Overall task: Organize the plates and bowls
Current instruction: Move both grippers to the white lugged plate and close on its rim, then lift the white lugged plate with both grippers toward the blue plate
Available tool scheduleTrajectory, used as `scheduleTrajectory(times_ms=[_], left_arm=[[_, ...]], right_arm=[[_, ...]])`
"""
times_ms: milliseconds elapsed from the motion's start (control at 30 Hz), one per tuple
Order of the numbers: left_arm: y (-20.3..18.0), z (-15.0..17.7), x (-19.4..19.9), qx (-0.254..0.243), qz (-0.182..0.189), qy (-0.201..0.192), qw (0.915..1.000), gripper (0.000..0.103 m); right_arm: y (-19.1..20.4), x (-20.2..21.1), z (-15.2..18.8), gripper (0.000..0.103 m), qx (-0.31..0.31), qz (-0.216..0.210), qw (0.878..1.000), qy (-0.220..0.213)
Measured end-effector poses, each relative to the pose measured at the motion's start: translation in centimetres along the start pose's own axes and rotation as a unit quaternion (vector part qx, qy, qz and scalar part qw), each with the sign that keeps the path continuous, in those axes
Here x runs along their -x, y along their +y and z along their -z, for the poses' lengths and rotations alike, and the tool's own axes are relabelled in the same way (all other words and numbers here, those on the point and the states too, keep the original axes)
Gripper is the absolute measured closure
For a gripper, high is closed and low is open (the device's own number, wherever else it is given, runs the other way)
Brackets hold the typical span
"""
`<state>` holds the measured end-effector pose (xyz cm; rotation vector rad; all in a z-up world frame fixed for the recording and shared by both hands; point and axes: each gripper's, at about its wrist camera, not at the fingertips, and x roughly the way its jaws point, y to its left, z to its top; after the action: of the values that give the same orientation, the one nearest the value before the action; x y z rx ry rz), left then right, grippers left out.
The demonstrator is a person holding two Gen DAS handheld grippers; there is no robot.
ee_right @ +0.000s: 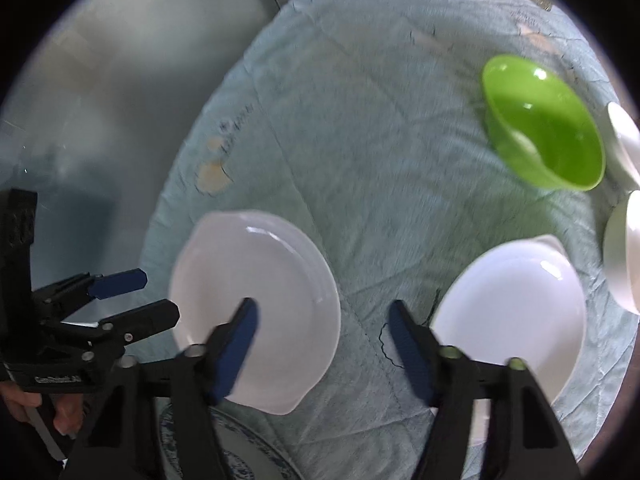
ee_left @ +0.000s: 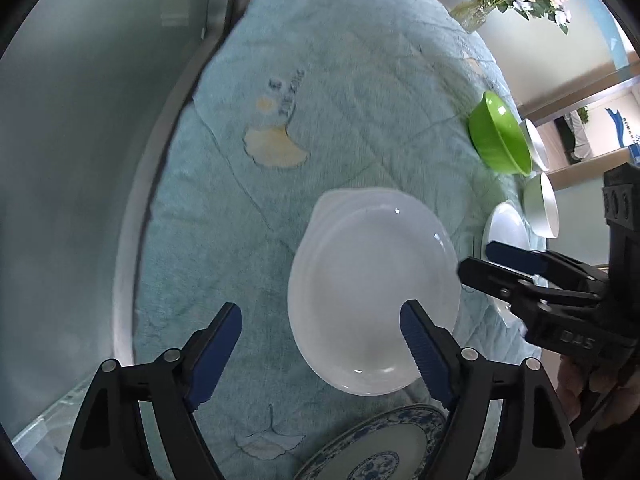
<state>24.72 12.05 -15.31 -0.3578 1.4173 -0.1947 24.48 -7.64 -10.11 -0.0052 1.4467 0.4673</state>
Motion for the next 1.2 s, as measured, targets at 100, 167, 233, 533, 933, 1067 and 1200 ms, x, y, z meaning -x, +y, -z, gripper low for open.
scheduleTrajectory(times_ms=[100,167,233,533,933,1067,1200], left_arm=[[0.3,0.1,-1.2,-0.003,0.006,0.013,0.9999,0.032],[0.5,0.1,-1.9,-0.002,0.015,0.026,0.9996,0.037],[0.5,0.1,-2.4,-0.007,0.013,0.029,0.9995,0.043],[0.7,-0.4,-3.2,0.005,0.021,0.028,0.9994,0.064],[1.3,-0.9,-3.5,0.023,0.016,0.042,0.9987,0.094],[1.4,-0.9,-3.3,0.019,0.013,0.043,0.9988,0.094],[1.0,-0.8,-3.3,0.014,0.004,0.038,0.9992,0.094]], right_arm=[[-0.1,-0.7,0.0,0.051,-0.006,-0.01,1.0,-0.001],[-0.2,-1.1,-0.1,0.06,-0.01,-0.008,1.0,0.0],[-0.2,-1.8,-0.2,0.065,-0.009,-0.004,1.0,0.008],[-1.1,-3.9,0.0,0.082,-0.019,-0.015,0.999,0.042],[-1.9,-4.7,-1.5,0.087,-0.024,-0.02,0.998,0.047],[-1.2,-4.6,-1.4,0.087,-0.018,-0.013,0.999,0.047],[-0.6,-4.3,-0.7,0.087,-0.023,-0.01,0.999,0.047]])
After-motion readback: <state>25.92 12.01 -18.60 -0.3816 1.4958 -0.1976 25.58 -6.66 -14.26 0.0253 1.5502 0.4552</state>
